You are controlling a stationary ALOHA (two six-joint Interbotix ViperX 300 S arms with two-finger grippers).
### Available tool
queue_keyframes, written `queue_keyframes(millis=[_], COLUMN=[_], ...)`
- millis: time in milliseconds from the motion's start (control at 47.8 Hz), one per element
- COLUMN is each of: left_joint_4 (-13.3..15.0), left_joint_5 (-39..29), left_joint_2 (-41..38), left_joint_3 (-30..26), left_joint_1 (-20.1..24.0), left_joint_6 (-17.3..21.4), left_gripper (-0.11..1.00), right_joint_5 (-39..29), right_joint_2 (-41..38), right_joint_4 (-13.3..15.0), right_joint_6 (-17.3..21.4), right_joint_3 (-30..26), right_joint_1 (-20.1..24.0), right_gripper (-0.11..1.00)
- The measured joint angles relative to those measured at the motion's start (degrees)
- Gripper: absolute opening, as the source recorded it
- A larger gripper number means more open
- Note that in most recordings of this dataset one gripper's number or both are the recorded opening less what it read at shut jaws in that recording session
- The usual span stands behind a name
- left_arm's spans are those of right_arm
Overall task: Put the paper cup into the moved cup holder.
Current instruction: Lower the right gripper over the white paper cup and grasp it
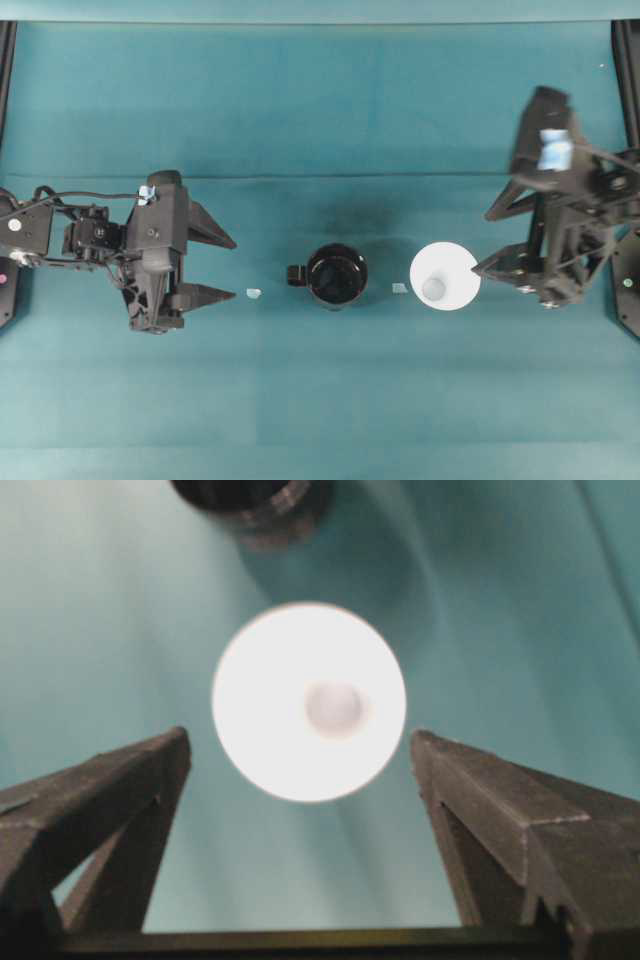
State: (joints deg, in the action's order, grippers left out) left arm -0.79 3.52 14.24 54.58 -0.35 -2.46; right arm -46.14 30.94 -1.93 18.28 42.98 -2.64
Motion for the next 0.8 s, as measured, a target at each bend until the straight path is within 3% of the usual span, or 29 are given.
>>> queue_keyframes(millis=[230, 795], left_joint_4=[0.09, 0.09], left_joint_5=[0.0, -0.09], left_joint_2=[0.18, 0.79], left_joint_3=[0.26, 0.53], left_joint_1=[0.0, 0.0], left_joint_6=[0.0, -0.09], left_gripper=[0.8, 0.8], right_joint_5=[-4.66, -5.19], right_joint_2=[-5.27, -17.31], right_joint_4=[0.18, 1.05], right_joint_6=[0.26, 0.44], right_joint_3=[-3.16, -6.77], right_joint_1=[0.0, 0.0], right_gripper=[0.95, 0.95])
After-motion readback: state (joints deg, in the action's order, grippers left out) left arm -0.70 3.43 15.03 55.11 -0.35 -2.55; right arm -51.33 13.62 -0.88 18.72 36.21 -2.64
